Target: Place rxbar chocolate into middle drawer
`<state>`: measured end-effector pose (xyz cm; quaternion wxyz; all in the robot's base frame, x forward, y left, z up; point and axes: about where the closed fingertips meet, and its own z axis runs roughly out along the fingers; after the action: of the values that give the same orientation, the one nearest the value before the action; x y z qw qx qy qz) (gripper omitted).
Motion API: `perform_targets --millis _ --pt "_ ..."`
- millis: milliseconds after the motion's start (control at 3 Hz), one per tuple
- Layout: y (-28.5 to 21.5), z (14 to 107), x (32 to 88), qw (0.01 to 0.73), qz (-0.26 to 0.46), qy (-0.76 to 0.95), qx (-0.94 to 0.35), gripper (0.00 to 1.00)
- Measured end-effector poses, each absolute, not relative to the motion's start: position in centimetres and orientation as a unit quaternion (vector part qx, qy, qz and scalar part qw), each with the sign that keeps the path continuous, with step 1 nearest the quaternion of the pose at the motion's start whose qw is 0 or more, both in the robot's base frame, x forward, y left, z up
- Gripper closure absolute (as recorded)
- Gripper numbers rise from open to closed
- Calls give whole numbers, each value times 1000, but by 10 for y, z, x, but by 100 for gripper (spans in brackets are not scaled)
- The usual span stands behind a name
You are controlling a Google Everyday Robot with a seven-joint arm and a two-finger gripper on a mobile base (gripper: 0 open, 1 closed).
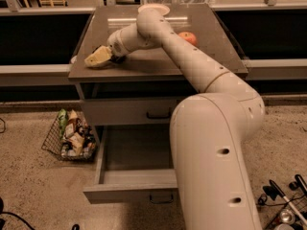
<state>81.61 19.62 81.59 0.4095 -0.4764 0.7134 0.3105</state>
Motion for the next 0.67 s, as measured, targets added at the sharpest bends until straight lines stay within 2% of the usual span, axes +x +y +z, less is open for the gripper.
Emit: perform_targets --millis 667 --pt "187 815 815 411 301 721 -469 64"
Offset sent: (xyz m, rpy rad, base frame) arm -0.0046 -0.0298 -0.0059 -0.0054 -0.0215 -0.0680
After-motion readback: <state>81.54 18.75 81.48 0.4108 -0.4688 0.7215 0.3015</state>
